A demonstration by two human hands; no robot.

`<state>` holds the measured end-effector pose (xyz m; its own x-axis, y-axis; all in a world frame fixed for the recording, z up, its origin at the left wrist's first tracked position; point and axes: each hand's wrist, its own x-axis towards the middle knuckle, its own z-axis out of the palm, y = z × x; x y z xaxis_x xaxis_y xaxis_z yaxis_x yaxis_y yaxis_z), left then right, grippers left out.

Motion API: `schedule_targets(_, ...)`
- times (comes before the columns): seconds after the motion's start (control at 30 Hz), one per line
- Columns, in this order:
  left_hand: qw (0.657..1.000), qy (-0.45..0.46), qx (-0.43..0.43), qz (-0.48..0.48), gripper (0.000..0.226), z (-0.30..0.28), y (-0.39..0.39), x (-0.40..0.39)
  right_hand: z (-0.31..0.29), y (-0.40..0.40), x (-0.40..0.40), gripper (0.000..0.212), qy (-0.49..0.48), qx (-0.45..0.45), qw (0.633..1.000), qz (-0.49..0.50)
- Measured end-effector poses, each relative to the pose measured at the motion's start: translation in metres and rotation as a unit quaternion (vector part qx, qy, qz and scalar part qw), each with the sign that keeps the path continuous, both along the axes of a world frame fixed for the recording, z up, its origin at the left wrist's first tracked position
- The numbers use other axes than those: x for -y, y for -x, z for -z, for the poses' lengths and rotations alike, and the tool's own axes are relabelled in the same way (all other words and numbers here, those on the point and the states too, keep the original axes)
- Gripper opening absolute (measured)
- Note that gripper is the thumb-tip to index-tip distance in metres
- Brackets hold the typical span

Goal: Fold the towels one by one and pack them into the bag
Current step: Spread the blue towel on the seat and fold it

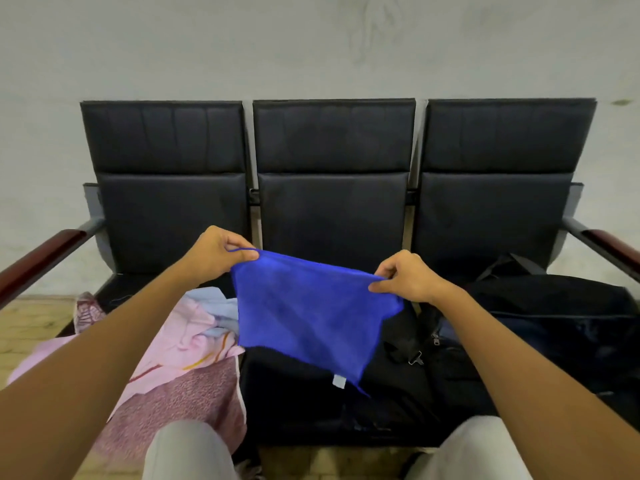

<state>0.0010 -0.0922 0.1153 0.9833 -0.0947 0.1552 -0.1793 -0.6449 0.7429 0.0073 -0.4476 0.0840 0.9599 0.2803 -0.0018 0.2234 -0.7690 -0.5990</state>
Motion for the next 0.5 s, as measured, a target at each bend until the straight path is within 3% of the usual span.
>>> schedule_targets(0.17,0.999,-0.025,-0.045,-0.014,0.011,0.002,0.006,-0.009,0.009,-0.004,0.008,0.012,0.010,0.015,1.000,0.012)
schedule_targets(0.37,0.997,0.012,-0.062,-0.039,0.013,0.005,0.008,-0.016,0.009,-0.005,0.003,0.025,-0.008,0.051,0.998,0.033)
schedule_targets(0.5,0.998,0.020,-0.054,-0.039,0.010,0.008,0.007,-0.021,0.007,-0.004,0.004,0.012,-0.007,0.029,0.999,0.036)
